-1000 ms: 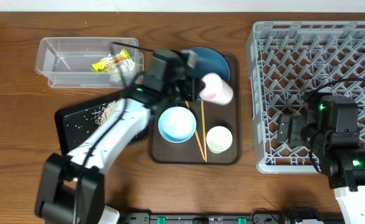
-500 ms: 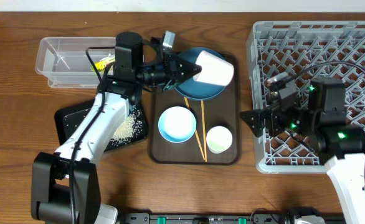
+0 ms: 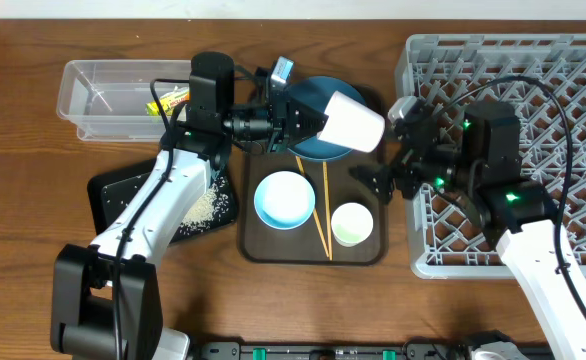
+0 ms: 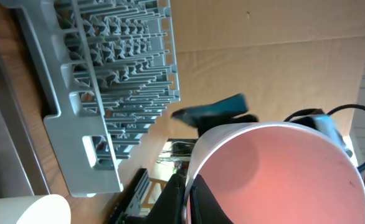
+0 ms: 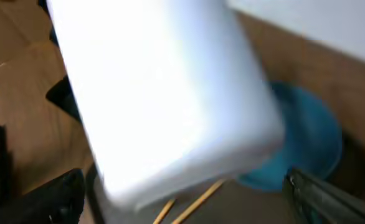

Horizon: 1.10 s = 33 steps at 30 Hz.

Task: Sort waste into correct bins and load items into the dishwasher rack
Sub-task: 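Reach the right gripper to the pink cup and take it from the left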

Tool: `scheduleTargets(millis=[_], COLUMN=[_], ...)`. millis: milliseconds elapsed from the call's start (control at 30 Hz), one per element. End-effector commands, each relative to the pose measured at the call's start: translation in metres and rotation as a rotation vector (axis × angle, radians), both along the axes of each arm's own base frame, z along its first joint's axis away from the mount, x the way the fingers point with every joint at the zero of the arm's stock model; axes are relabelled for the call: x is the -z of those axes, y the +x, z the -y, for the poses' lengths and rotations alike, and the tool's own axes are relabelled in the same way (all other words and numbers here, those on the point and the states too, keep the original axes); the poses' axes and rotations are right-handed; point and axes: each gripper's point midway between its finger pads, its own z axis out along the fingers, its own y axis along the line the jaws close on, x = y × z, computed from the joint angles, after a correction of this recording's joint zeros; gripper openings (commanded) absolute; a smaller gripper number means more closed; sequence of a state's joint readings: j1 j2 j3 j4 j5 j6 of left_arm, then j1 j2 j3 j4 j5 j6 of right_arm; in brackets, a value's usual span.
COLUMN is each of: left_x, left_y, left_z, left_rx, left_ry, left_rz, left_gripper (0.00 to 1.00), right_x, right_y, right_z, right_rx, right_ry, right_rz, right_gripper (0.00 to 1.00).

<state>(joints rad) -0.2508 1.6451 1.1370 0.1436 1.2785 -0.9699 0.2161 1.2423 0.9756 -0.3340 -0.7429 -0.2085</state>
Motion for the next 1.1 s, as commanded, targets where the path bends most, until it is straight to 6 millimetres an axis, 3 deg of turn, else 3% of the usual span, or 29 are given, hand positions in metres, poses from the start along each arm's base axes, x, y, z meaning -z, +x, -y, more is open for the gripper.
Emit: scheduleTargets(millis=[0,133,633,733,1067], left_x=[-0.006,-0.008,-0.012,-0.012,-0.014], left_y=[-0.004,-0.009,-0.017,-0.018,-0.021], left_z=[0.002,0.002,0.003,0.003,0.003], left_rx=[0.042,0.065,0.114,0.116,0.136], left_ry=[-0.024,-0.035,-0.056,-0.057,-0.066], left_rz=[-0.007,-0.015,-0.027,-0.038,-0.041], left_gripper=[0.06,0.06,0.06,0.06,0.06], right_x=[-0.013,-0.023,-0.044,-0.05,-0.052], right_y=[0.007,0.01,-0.02,-0.024,-0.024], right_z=[-0.001,-0.003,-0.025,-0.028,-0.028], right_rx=[0.002,-0.012,-0.273,-0.314,-0.317], right_ry=[-0.001,0.016,0.084,0.097,0.097], right_rz=[0.067,0.117,0.27,0.316,0.329], right_gripper=[0.99,0.99,0.91,0.83,0.67])
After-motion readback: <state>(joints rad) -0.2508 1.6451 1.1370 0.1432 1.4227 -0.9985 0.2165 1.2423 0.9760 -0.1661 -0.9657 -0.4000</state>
